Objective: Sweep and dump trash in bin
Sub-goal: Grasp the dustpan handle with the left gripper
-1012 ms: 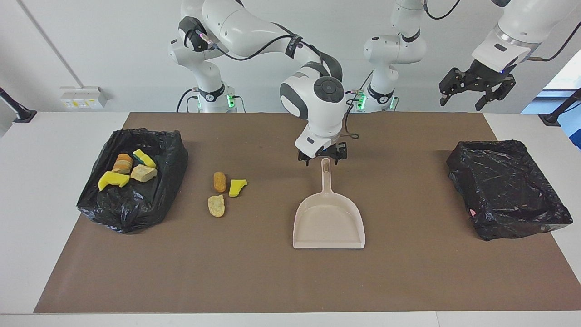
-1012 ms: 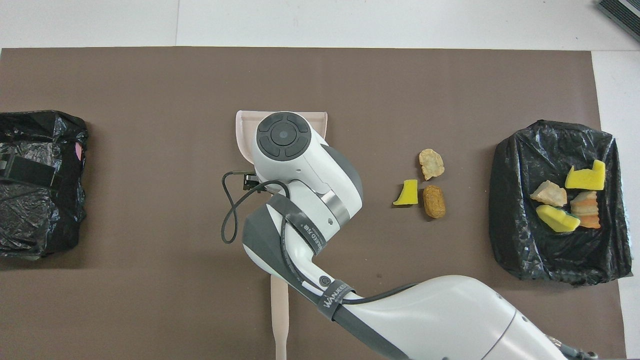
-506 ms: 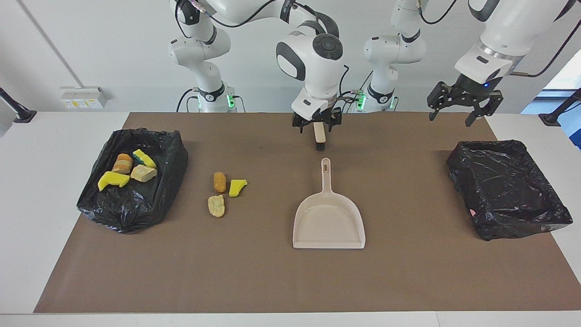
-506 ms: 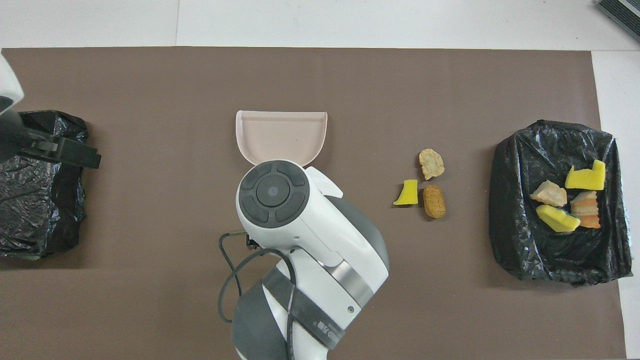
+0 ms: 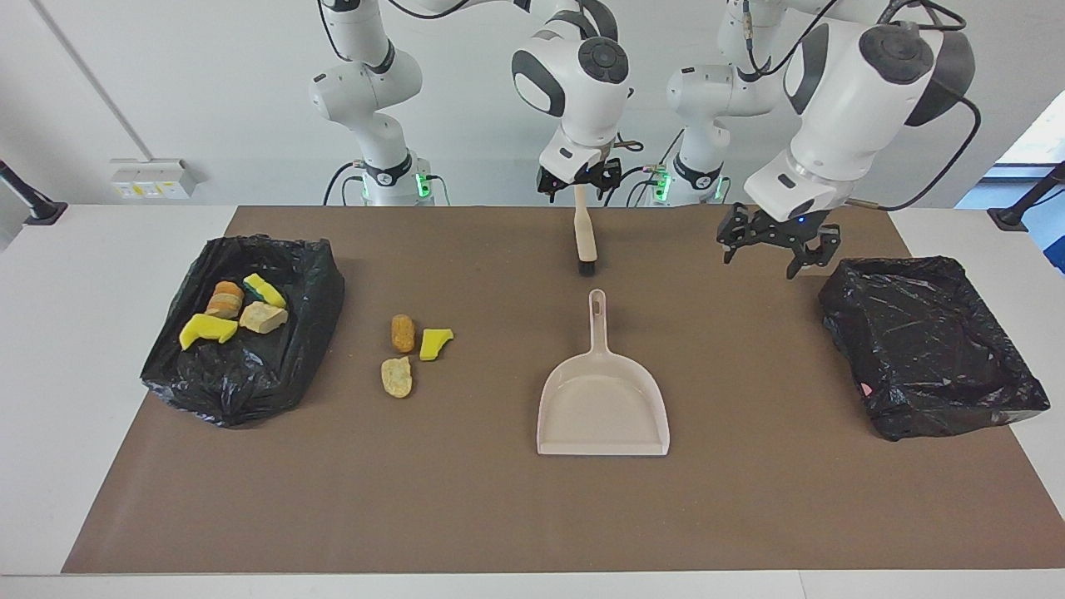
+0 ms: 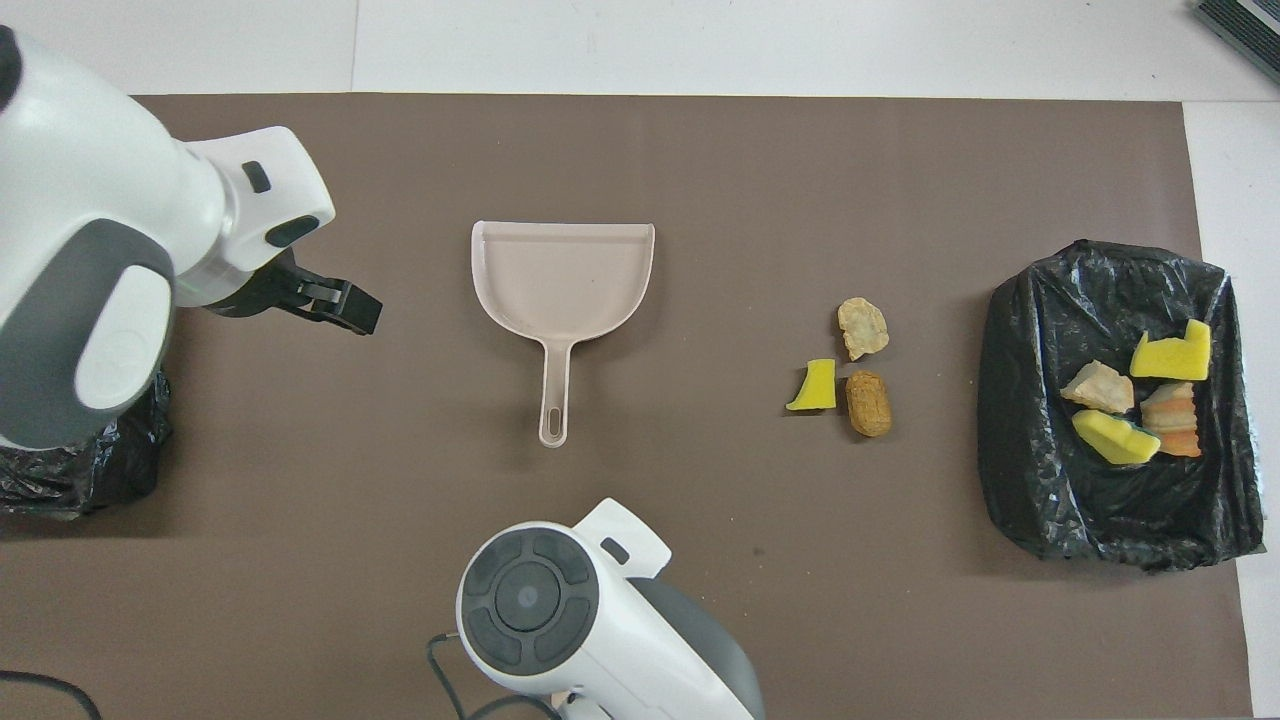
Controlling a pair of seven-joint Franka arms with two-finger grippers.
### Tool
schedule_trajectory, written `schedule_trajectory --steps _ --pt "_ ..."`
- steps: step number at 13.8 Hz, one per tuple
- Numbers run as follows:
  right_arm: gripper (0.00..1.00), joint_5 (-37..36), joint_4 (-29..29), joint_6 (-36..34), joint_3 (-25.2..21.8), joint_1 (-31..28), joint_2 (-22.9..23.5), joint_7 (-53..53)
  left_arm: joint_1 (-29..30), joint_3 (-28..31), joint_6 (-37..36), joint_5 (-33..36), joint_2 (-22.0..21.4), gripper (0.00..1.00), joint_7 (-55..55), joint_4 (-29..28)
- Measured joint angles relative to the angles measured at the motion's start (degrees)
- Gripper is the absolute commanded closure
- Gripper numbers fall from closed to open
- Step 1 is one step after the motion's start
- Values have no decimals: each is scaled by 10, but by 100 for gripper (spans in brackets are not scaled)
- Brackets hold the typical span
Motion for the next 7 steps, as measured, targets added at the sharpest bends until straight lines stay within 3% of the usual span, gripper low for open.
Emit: schedule_trajectory --steps 4,7 --pt "0 53 -99 52 0 23 -54 11 -16 -54 54 47 68 0 -116 -5" --pt "0 56 -138 111 0 56 -57 45 -34 -82 97 61 115 0 -197 -11"
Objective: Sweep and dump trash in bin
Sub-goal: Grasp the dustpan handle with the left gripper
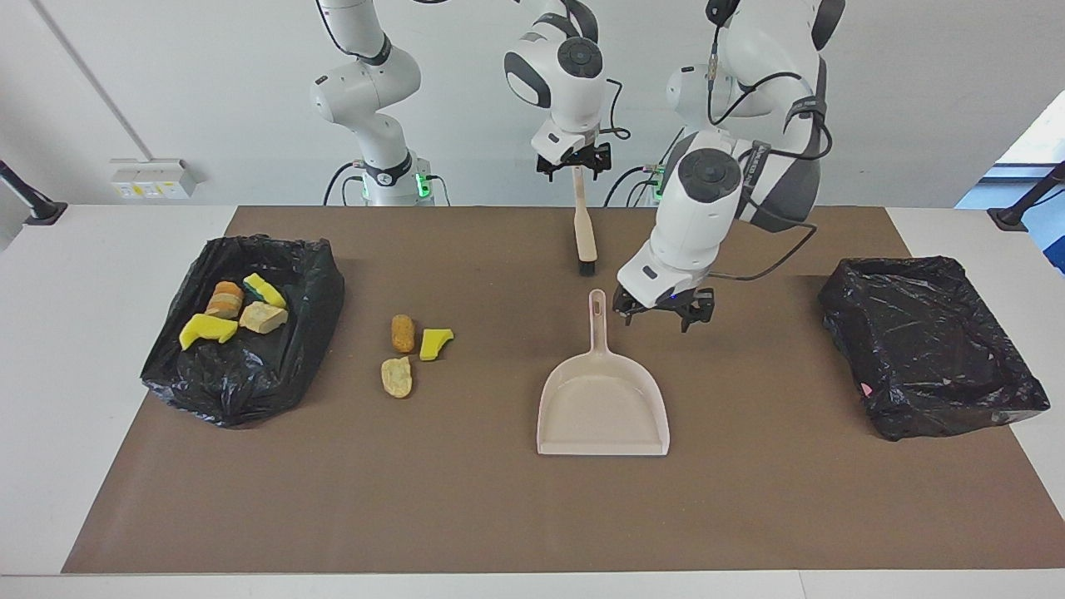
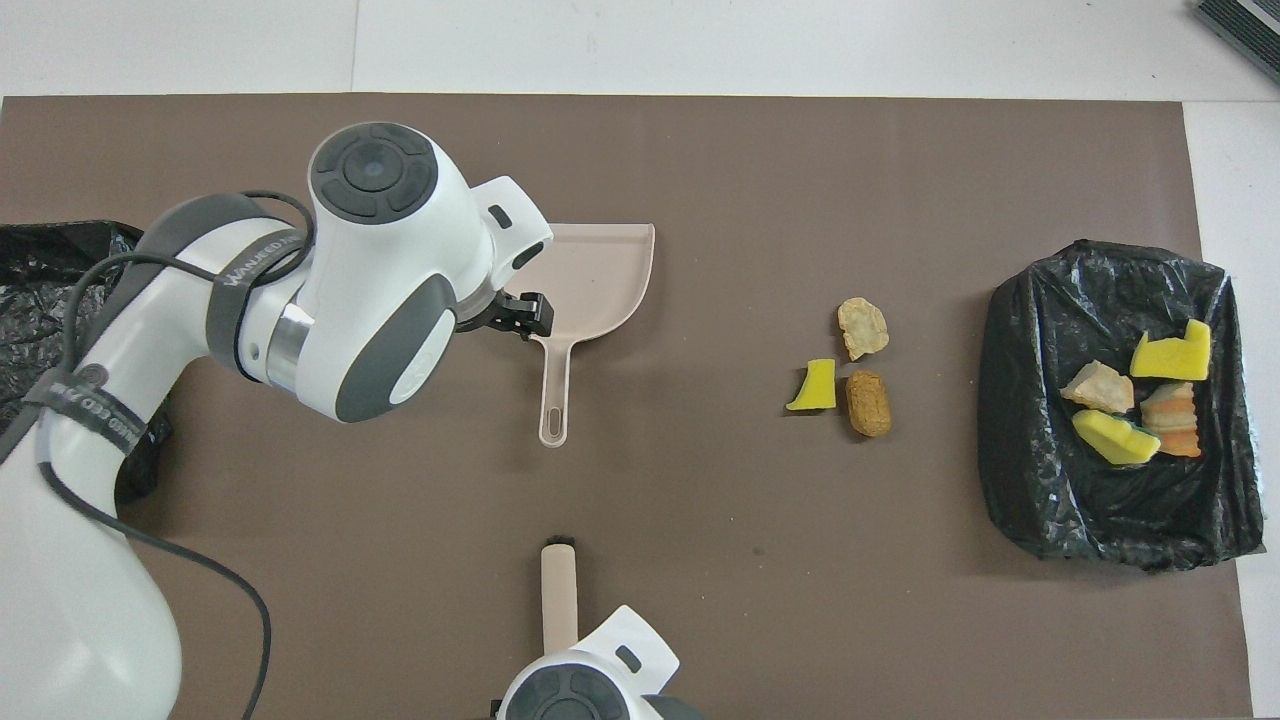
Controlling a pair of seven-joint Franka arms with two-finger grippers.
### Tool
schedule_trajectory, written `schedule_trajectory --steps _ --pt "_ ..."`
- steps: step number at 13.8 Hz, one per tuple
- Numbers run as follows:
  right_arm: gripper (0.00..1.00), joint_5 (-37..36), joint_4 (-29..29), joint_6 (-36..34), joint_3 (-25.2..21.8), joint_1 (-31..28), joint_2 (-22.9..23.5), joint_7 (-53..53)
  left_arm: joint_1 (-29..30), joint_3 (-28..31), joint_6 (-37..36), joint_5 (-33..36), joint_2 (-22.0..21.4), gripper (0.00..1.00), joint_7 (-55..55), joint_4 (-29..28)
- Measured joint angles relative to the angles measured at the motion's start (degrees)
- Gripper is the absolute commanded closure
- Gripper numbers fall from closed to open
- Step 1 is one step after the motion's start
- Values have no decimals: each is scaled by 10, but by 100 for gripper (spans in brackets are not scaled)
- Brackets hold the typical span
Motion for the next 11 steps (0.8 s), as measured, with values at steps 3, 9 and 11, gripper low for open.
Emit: schedule_trajectory --steps 3,9,11 --pt "0 1 -25 44 0 24 9 20 -10 -12 35 1 14 0 -36 -19" --pt "0 2 -63 98 0 51 22 35 -26 -26 84 45 56 0 -116 -34" --pt "0 3 -70 114 0 60 25 42 -28 -27 90 48 67 0 -123 -34"
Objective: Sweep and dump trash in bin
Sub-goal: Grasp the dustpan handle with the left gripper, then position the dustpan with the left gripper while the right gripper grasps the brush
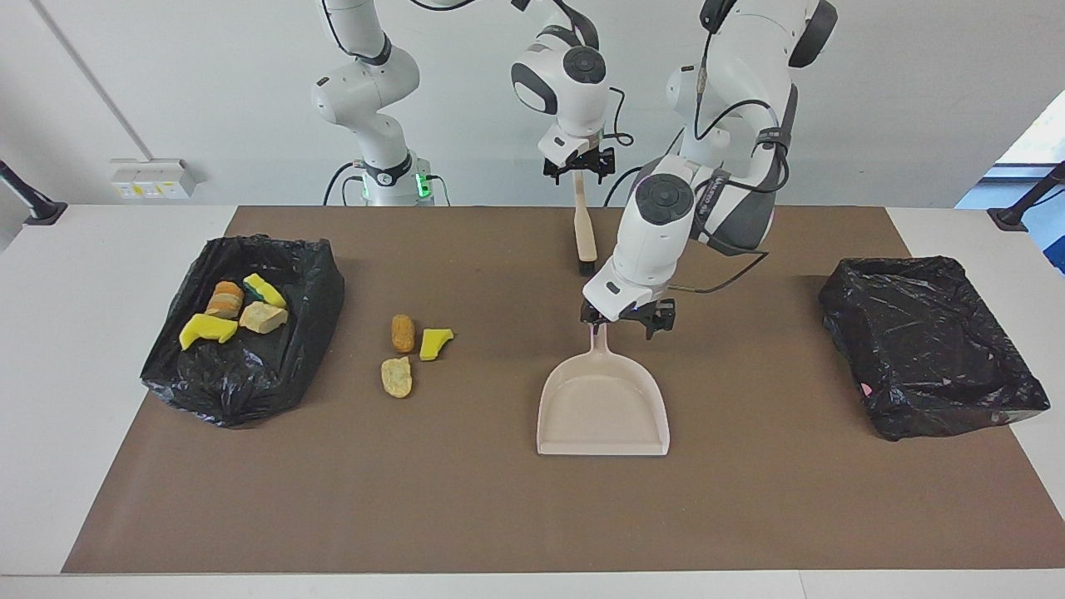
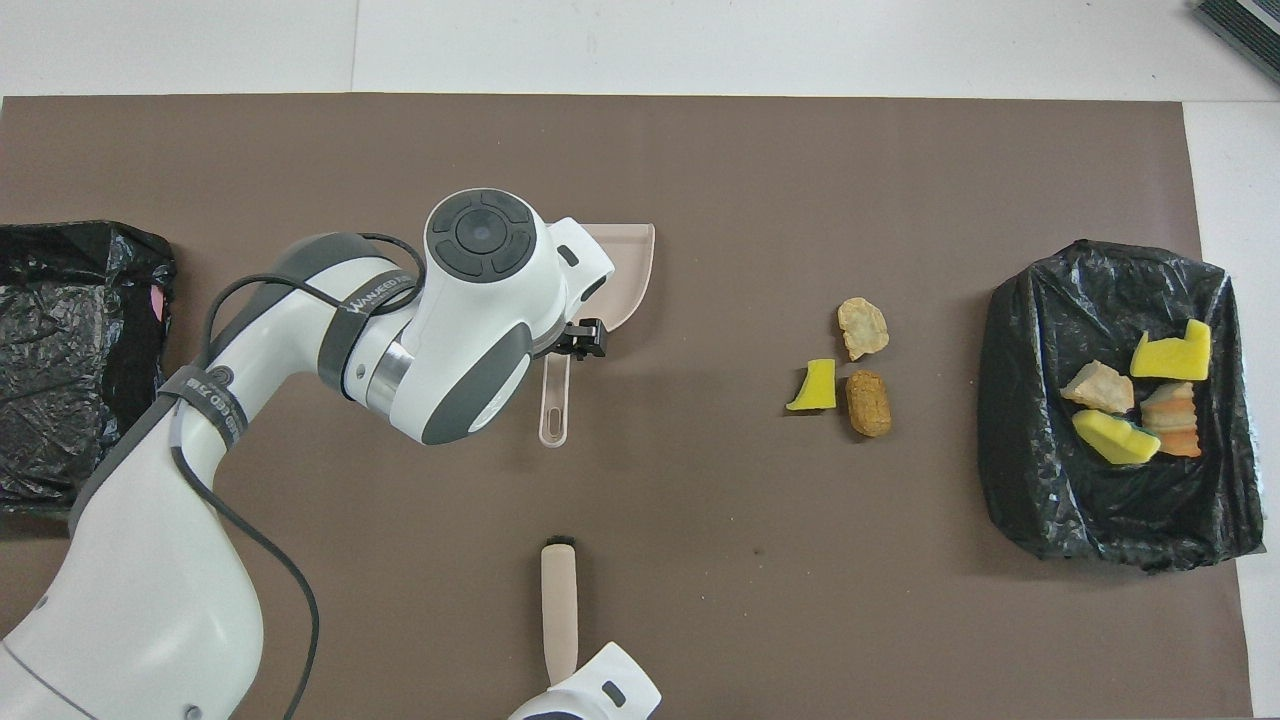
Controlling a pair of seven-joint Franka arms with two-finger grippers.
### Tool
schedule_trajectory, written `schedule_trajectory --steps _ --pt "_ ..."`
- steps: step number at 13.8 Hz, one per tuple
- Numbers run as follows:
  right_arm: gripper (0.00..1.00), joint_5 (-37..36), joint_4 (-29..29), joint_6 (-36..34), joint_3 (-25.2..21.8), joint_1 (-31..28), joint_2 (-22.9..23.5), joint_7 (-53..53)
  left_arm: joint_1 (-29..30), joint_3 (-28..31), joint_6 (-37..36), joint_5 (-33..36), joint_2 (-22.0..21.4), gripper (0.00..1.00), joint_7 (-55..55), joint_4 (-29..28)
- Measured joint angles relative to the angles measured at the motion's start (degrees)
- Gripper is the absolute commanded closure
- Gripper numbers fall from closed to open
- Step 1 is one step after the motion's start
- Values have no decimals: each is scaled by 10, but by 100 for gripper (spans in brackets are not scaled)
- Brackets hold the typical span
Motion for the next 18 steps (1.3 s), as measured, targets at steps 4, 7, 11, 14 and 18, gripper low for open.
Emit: schedule_trajectory --steps 4,7,11,14,18 --pt "0 0 -12 22 0 8 8 4 0 0 3 1 1 21 -1 0" --pt "43 0 -14 22 0 11 8 4 0 0 3 1 1 55 -1 0" --pt "100 0 -14 22 0 16 8 4 0 0 3 3 0 100 0 3" --pt "100 1 -14 23 -1 16 8 5 0 0 3 4 -2 100 27 5" --pt "100 1 -9 23 -3 16 9 5 11 2 0 5 -23 100 114 8"
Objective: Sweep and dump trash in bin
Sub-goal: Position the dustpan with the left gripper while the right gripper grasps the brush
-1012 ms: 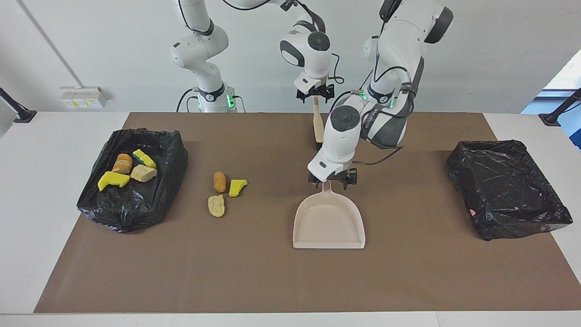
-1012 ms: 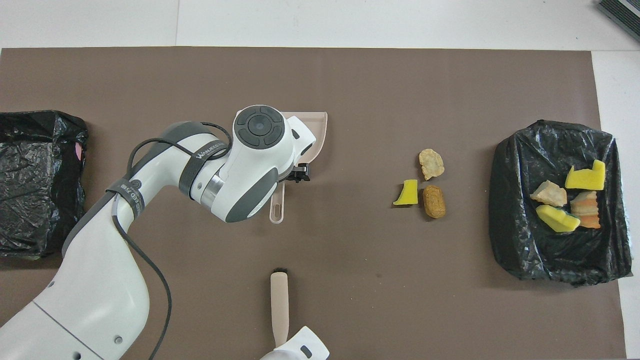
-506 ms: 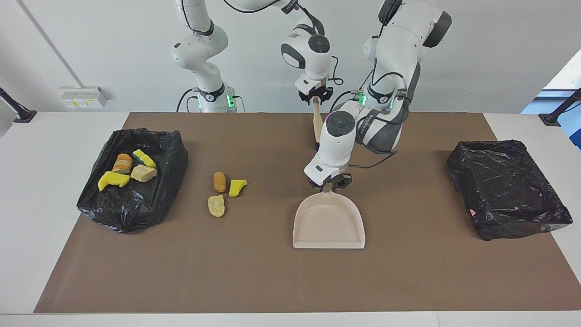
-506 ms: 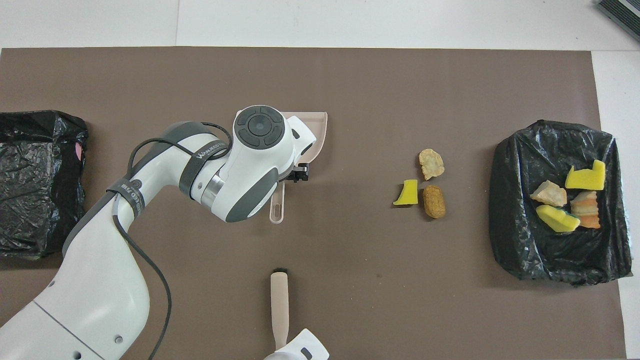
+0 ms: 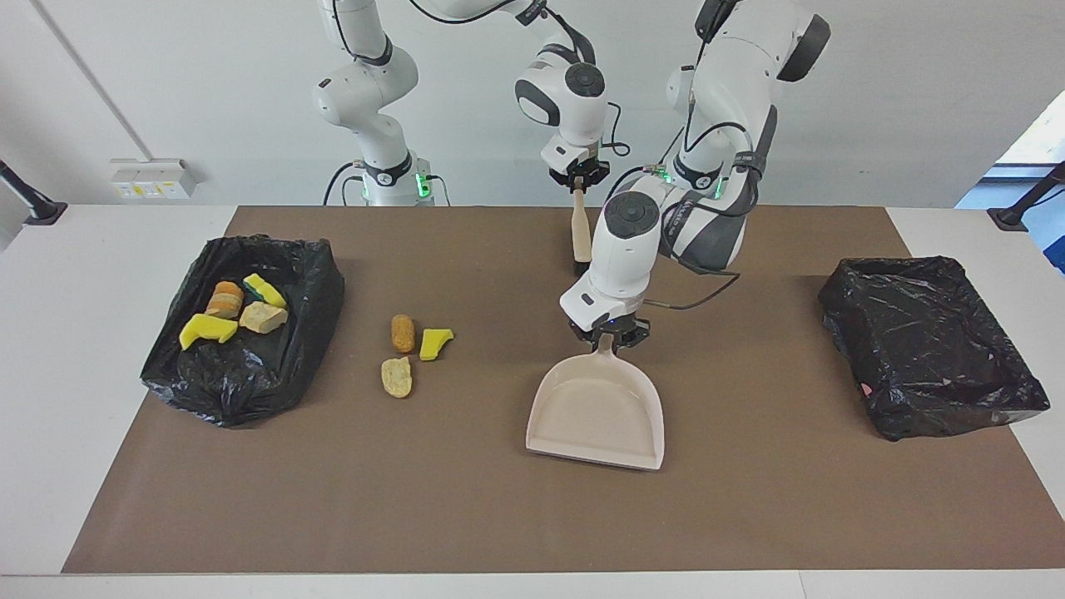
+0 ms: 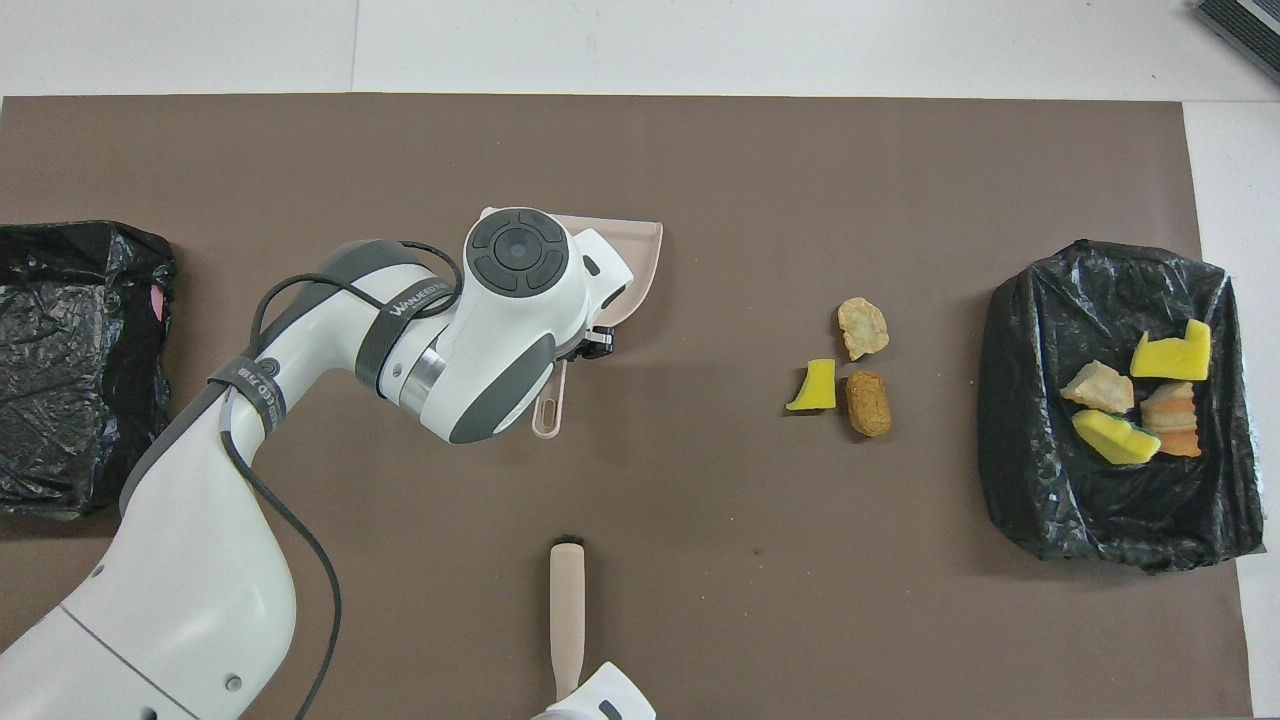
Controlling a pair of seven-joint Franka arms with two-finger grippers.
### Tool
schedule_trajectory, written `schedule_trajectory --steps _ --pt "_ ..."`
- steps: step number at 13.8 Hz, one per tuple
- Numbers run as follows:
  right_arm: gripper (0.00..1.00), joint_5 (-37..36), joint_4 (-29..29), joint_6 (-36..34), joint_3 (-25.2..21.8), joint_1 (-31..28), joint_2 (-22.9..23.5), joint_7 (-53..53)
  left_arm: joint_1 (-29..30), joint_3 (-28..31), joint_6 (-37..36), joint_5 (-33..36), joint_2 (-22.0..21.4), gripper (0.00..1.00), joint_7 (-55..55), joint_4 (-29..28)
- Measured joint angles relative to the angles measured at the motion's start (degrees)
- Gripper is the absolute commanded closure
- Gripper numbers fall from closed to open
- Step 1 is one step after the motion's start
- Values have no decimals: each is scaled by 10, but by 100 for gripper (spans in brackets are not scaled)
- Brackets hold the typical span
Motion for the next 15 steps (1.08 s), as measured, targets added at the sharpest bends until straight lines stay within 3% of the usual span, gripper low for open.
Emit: schedule_trajectory --steps 7,15 --pt "100 -2 22 -62 -7 -21 -9 -3 27 4 -27 34 -18 100 271 0" --pt "100 -16 34 -309 -12 -173 -161 -157 26 1 -63 52 -20 100 533 -6"
